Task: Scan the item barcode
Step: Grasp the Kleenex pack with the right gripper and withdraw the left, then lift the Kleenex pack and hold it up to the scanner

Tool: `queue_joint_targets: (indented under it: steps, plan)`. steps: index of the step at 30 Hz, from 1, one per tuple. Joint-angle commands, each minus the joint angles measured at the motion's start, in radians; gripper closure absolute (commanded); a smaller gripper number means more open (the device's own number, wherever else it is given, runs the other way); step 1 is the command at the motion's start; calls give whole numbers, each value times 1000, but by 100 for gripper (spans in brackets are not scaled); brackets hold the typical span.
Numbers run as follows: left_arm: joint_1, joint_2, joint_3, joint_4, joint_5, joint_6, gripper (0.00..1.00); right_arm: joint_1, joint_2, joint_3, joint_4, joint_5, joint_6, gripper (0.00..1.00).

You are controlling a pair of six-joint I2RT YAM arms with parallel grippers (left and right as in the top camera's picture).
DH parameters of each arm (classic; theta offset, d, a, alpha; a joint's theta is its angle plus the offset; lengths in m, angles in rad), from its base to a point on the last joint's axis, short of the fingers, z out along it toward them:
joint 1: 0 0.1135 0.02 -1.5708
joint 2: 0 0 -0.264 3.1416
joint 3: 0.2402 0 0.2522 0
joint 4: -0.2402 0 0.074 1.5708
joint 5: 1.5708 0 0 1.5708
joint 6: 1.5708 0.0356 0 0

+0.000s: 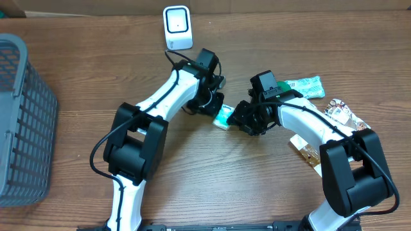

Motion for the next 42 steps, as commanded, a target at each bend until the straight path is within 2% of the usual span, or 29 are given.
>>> queue_joint_targets:
  steps: [1,5,10,15,20,28,31,33,34,38,42]
  plan:
    - [-30,9,-3,-38,58,-75,96,4,-6,26,-2,10,19,55]
    - [-2,8,1,-42,49,-116,96,4,-6,26,-2,13,19,55]
    - [110,-4,48,-82,50,-118,96,4,-4,24,-2,79,23,56]
    - [230,-39,72,-136,51,-56,96,4,11,16,25,103,-14,66]
    - [324,-55,72,-168,50,20,96,6,43,-9,88,15,-99,67]
    - [441,-56,72,-191,49,64,96,5,77,-42,94,5,-90,68]
    - [458,-56,72,-190,4,67,96,5,77,-42,97,-1,-87,78]
    - [461,-56,72,-191,-41,67,96,5,77,-42,100,-3,-87,90]
    - [461,-56,72,-192,-64,67,96,5,76,-41,100,-16,-87,96]
    - [465,-56,72,-192,-166,63,96,2,71,-17,100,-151,-119,96]
    - [477,-56,72,-194,-220,63,96,-12,41,55,100,-463,-233,96]
